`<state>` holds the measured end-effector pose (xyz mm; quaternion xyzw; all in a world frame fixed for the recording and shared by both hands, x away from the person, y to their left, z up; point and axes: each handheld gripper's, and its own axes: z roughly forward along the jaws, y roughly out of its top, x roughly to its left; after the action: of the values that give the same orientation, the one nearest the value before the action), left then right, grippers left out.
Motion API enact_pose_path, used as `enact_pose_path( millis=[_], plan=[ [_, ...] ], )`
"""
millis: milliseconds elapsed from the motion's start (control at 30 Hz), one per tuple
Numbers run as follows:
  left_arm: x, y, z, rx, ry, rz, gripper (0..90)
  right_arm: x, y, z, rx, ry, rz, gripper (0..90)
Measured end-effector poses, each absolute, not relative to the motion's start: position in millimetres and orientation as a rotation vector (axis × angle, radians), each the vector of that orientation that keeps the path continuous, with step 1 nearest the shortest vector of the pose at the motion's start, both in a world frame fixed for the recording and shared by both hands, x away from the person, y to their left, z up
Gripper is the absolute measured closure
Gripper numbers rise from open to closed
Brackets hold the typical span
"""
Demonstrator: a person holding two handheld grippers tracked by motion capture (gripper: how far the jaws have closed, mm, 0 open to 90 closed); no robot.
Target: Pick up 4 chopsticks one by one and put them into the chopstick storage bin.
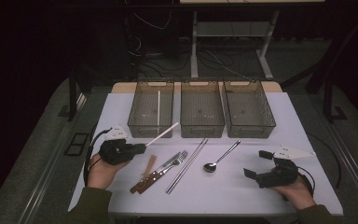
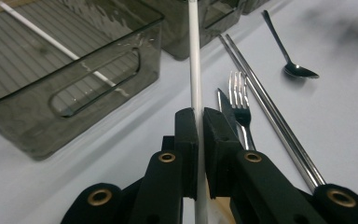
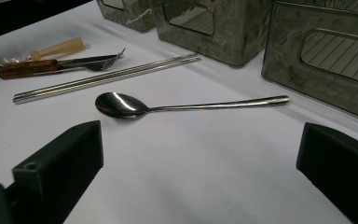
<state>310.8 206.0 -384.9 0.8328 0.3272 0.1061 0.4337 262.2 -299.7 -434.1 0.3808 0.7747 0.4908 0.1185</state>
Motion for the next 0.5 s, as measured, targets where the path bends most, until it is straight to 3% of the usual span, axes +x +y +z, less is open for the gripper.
enact_pose_path(
  millis=[500],
  plan=[
    [338.6, 209.2, -382.2, 2.036, 0.884, 0.295, 84.6, 261.8, -298.9, -434.8, 1.121, 2.265, 1.42, 0.8]
  ],
)
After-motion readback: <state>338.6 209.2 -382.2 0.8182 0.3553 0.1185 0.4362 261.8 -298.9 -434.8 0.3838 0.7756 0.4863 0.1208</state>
